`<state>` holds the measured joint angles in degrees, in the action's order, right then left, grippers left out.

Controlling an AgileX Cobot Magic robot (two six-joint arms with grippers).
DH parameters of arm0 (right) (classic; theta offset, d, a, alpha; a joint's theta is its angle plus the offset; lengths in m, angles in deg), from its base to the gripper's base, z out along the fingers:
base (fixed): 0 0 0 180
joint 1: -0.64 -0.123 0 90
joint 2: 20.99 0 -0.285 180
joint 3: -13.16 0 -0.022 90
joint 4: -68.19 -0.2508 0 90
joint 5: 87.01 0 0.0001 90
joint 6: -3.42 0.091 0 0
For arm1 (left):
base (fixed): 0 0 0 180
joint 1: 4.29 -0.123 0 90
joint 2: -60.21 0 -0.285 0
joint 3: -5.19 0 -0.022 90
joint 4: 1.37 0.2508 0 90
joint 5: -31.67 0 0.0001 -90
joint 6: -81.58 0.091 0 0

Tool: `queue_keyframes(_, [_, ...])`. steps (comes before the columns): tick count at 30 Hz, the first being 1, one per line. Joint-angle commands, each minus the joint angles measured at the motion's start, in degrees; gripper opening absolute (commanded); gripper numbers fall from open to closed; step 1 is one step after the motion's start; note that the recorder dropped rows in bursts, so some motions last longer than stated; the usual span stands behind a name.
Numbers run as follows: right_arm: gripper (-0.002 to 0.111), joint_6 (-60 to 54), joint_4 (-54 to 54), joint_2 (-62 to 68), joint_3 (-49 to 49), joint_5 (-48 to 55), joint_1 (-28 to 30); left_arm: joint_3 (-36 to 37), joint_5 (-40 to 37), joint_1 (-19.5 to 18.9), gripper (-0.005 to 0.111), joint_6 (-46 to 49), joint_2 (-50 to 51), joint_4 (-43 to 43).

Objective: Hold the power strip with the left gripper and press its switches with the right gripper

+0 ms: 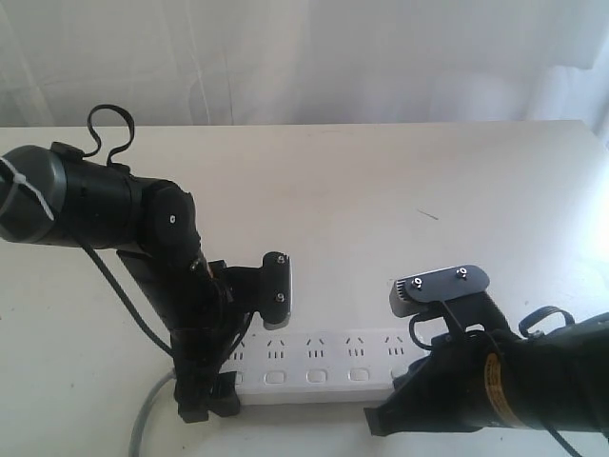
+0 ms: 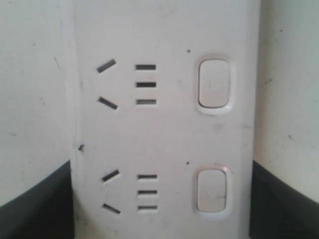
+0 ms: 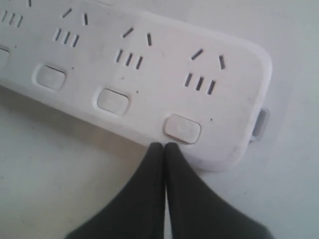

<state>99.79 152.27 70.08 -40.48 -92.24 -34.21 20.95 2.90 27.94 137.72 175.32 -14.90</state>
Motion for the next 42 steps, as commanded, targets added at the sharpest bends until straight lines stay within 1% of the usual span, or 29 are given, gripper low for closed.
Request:
queue_keyframes(1, [0.0,-1.22,0.31,0.11,1.1,-1.42,-0.09,2.07,-8.81,0.42,0.0,-0.4,3.04,-1.37])
queue_keyframes(4, [0.0,-1.24,0.31,0.11,1.93,-1.53,-0.09,2.07,-8.81,0.42,0.0,-0.4,3.04,-1.37])
queue_keyframes(11, [0.0,-1.24,0.31,0.22,2.24,3.41,-0.09,2.07,-8.81,0.42,0.0,-0.4,3.04,-1.37])
queue_keyframes(38, [0.0,-0.87,0.2,0.29,1.72,1.38,-0.09,2.07,-8.81,0.42,0.0,-0.4,3.04,-1.37])
queue_keyframes(42, [0.0,-0.87,0.2,2.38,1.72,1.24,-0.09,2.07,-8.51,0.42,0.0,-0.4,3.04,-1.47])
